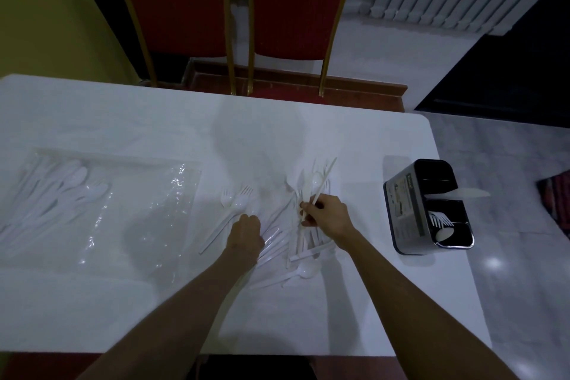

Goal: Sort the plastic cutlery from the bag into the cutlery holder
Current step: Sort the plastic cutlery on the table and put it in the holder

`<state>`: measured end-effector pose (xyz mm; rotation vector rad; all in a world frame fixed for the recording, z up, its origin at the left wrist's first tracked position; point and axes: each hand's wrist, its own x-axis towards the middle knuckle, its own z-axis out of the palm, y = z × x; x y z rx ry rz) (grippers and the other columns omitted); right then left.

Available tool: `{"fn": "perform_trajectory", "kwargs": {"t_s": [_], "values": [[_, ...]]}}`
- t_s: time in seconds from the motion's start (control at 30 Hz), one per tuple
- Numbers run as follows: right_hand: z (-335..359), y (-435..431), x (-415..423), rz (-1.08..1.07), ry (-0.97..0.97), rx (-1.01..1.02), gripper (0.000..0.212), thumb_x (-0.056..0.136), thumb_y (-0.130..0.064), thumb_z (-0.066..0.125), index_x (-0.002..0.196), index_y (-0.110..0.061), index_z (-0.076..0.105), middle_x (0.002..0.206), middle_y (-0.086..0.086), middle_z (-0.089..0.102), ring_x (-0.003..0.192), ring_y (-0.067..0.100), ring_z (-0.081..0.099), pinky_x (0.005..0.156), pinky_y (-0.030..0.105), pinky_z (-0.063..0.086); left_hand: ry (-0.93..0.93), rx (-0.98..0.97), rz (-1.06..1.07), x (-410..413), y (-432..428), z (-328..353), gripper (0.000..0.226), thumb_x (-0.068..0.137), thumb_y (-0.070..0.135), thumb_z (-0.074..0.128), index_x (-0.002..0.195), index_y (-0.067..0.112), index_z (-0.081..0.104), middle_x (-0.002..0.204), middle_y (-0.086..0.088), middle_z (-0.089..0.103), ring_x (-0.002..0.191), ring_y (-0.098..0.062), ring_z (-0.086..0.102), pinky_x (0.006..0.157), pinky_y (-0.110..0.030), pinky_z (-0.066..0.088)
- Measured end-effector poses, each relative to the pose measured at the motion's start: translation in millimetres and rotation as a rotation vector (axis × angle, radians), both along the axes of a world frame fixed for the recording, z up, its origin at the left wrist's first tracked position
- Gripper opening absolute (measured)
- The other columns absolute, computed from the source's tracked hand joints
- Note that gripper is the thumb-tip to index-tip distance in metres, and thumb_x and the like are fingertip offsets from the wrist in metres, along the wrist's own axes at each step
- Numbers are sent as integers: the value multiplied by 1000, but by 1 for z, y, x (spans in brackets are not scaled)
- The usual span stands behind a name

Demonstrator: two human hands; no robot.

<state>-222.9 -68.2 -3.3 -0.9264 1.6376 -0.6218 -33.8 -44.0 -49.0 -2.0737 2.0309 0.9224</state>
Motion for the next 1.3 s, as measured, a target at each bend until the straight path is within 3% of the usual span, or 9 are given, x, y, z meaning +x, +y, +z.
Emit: {"fn": "perform_trajectory", "kwargs": {"t_s": [0.13,0.23,0.37,0.6,0.73,0.87,1.03,1.1,1.3], "values": [[13,2,-4,21,27,-41,12,90,-11,66,94,-1,70,86,13,73,67,17,70,62,20,59,99,20,18,11,9,11,28,84,17,55,107,1,54,93,-14,53,101,-33,56,78,-34,40],[24,4,-7,49,42,-88,4,89,-13,68,89,-9,70,85,12,75,70,19,72,69,27,62,202,24,71,18,9,22,16,73,27,58,70,20,44,82,-12,55,91,-33,60,71,-33,41],[35,5,-12,51,69,-112,11,88,-14,69,96,-6,70,89,14,75,71,21,71,70,28,62,236,42,120,27,1,35,27,77,16,72,72,18,45,84,-11,61,85,-27,57,70,-30,41],[67,8,-25,60,61,-168,11,89,-12,67,99,-8,70,95,16,74,70,18,67,67,22,60,445,209,188,38,-17,72,44,81,15,70,50,18,39,48,6,33,48,-9,32,44,-18,25],[87,3,-40,71,118,-226,15,89,-14,67,103,-8,70,97,13,74,77,18,69,66,18,59,586,273,176,24,-26,96,38,83,9,68,53,16,45,50,5,38,50,-8,37,49,-15,32],[116,-7,-74,-4,193,-306,14,88,-14,68,100,-8,71,95,12,75,81,21,73,76,25,61,730,213,150,-14,-44,129,5,86,7,66,87,2,67,78,-8,62,70,-12,58,61,-9,50],[157,-18,-147,-162,404,-475,22,89,-23,68,103,-7,70,87,3,72,71,12,71,67,13,55,869,-42,176,-93,-79,168,15,83,18,70,94,9,68,96,-10,70,90,-25,66,83,-33,54],[167,-17,-179,-253,458,-500,22,88,-22,69,101,-5,70,84,5,72,69,11,70,68,19,57,887,-129,184,-132,-87,180,17,83,23,70,95,11,66,94,-6,69,88,-22,65,83,-35,53],[162,-4,-240,-271,527,-427,7,87,-12,69,90,-6,68,74,4,66,45,-14,57,47,0,41,900,-269,124,-229,-90,181,22,82,26,71,94,8,68,89,-3,71,79,-16,65,72,-24,50]]}}
